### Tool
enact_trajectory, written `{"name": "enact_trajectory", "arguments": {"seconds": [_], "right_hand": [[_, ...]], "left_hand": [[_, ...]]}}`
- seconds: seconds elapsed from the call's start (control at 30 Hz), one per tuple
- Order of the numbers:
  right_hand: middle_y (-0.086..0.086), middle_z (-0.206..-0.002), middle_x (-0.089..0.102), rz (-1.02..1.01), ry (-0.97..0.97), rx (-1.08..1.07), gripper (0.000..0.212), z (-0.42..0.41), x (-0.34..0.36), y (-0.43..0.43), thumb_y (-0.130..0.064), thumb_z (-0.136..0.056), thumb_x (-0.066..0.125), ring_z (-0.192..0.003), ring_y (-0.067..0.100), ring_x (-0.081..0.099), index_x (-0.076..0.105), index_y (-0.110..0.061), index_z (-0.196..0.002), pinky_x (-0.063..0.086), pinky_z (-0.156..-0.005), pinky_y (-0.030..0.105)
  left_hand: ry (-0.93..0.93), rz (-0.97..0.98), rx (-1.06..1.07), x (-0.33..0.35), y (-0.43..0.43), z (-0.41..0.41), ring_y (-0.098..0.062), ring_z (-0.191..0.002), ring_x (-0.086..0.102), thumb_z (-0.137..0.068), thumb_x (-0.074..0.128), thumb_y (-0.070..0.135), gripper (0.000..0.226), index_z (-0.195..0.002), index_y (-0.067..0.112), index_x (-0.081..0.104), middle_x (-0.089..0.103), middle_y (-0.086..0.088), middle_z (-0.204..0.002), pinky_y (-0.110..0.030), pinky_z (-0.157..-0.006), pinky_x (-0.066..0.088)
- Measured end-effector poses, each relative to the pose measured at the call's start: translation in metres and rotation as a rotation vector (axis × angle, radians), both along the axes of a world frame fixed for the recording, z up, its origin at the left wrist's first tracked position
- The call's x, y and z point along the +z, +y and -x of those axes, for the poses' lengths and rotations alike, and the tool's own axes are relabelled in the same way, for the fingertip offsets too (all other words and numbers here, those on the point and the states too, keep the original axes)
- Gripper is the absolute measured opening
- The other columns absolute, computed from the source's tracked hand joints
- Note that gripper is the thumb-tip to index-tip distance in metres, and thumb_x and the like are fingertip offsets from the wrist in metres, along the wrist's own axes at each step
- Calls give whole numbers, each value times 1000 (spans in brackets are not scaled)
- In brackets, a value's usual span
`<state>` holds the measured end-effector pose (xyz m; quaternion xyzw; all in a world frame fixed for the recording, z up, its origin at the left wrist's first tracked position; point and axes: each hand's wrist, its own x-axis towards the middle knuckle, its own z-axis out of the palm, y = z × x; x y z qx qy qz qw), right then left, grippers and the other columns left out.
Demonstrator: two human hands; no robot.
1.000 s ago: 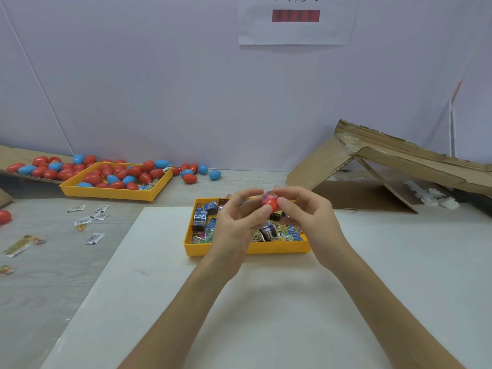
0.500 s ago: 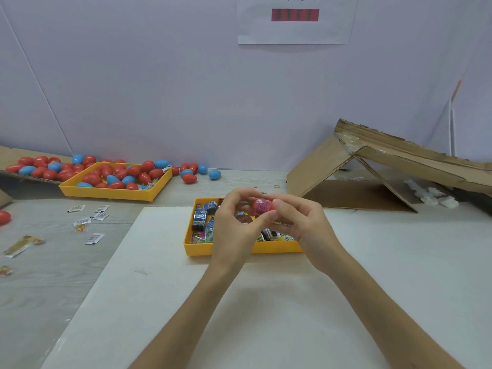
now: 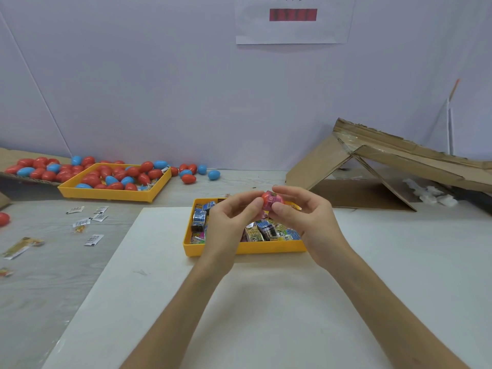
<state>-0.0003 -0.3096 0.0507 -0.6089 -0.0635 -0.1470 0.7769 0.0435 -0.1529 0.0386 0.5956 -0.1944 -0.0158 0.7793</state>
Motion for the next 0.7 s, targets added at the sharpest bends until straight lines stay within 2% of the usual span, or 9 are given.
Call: {"name": "enact_trajectory", "arguments": {"seconds": [0.07,0.2,0.4,0.6,0.7], "right_hand": [[14,-106,75,-8,-12,-15,37,1,1,0,-20,-70,85,-94,28,74,78,-15,-106,59,-81,28],[10,-101,76,22,-15,-22,32,2,3,-1,-26,-66,87,-90,27,75,80,-20,-97,59,-78,28],[15,-102,75,21,6,-28,27,2,4,-2,-28,-60,88,-88,30,74,79,-20,-84,61,-72,31],[13,-96,75,29,3,-3,21,4,6,-3,-26,-56,87,-84,30,74,78,-21,-75,62,-70,30],[11,-92,76,32,4,-5,20,4,6,-4,-26,-57,87,-83,30,74,78,-21,-74,62,-69,30]], "left_hand": [[-21,-44,12,-1,0,0,-25,-98,73,-93,69,15,17,-109,15,76,78,-5,-101,-44,-88,58],[-20,-2,-3,0,0,0,-26,-96,74,-87,72,18,19,-104,11,76,77,-9,-98,-31,-85,59],[-44,-10,-20,-3,0,0,-27,-96,74,-91,69,13,14,-103,9,74,77,-10,-97,-29,-83,59],[-53,20,-37,-1,0,1,-22,-91,74,-80,73,26,11,-88,24,78,77,-7,-94,-26,-79,59],[-55,4,-30,-1,1,1,-22,-91,74,-81,72,27,9,-86,28,78,77,-5,-94,-35,-83,59]]}}
